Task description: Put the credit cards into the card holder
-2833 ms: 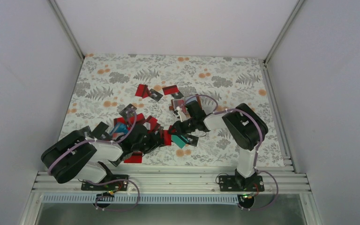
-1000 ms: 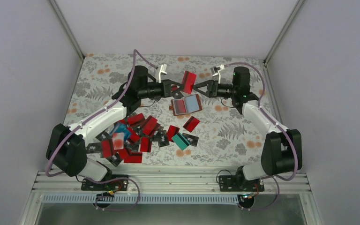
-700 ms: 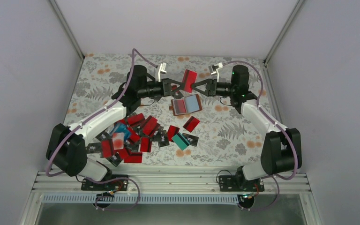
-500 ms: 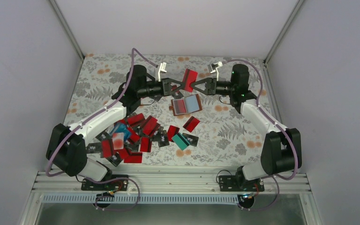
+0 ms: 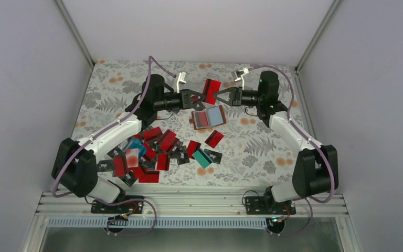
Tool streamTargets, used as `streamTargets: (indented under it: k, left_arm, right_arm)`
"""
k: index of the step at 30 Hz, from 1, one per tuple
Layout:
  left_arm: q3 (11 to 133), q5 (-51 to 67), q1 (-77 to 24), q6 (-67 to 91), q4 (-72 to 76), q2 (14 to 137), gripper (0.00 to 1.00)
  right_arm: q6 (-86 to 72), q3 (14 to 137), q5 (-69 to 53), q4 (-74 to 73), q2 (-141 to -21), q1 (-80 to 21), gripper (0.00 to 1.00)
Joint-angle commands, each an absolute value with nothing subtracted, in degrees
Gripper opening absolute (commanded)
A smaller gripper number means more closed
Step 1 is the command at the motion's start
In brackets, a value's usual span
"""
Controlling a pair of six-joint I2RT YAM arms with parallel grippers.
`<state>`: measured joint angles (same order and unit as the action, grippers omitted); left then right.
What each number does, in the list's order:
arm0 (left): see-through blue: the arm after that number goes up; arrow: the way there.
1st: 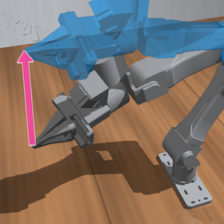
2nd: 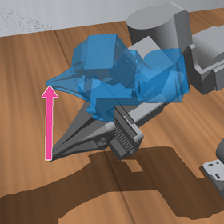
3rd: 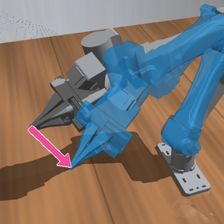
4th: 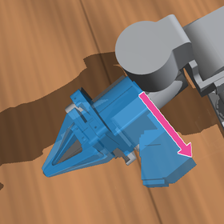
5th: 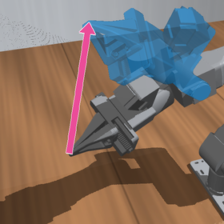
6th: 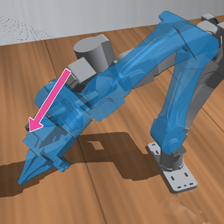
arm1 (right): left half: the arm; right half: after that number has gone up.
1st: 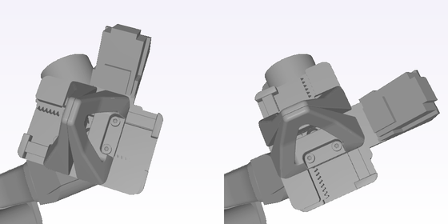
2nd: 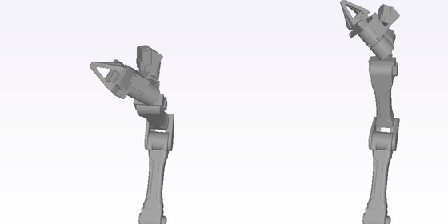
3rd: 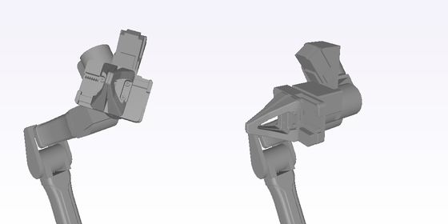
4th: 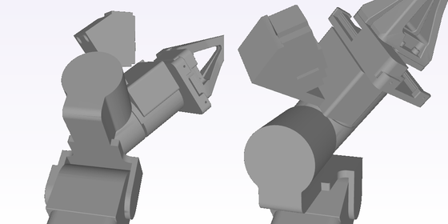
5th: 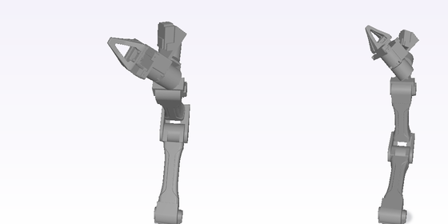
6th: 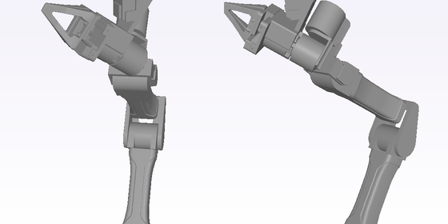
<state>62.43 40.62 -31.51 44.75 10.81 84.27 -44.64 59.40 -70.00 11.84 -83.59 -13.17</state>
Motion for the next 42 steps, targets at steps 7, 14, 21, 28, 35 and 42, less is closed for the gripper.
streamTargets:
  k: [7,14,21,28,35,42]
  left_arm:
    - [65.06,38.45,-29.76,32.78,-3.4,81.57,0.34]
    - [63.0,41.26,-28.67,28.47,-4.39,77.21,0.34]
    - [61.95,43.23,-28.35,27.4,-5.05,75.5,0.21]
    - [62.09,41.56,-28.37,26.55,-7.5,74.67,0.2]
    - [60.89,40.08,-27.77,24.82,-10.1,73.63,0.25]
    - [59.68,42.96,-27.71,25.7,-7.23,72.83,0.22]
  right_arm:
    - [-37.15,58.41,-69.59,7.71,-81.28,-14.92,0.04]
    - [-32.69,58.84,-72.14,5.16,-81.96,-18.2,0.04]
    - [-30.16,60.56,-73.04,3.03,-82.49,-20.72,0.05]
    - [-30.15,60.66,-72.6,2.63,-82.64,-20.83,0.04]
    - [-30.33,60.73,-72.49,2.73,-81.97,-20.83,0.04]
    - [-30.52,60.8,-73.29,3.39,-82.54,-21.76,0.05]
